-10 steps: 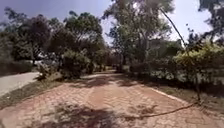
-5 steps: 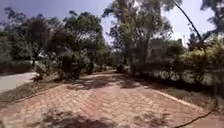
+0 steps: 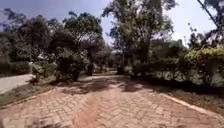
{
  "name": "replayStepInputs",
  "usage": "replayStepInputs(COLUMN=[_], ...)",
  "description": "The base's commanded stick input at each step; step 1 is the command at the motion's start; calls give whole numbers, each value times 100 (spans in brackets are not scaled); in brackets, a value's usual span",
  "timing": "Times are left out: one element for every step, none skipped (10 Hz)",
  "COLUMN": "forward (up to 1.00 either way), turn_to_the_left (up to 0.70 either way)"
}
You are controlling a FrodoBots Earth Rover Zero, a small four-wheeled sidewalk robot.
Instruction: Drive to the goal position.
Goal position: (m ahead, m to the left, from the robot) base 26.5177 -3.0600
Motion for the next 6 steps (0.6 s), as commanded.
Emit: replayStepInputs(forward=[70, 70, 70, 70, 70, 70], turn_to_the_left=[0, 0, 0, 0, 0, 0])
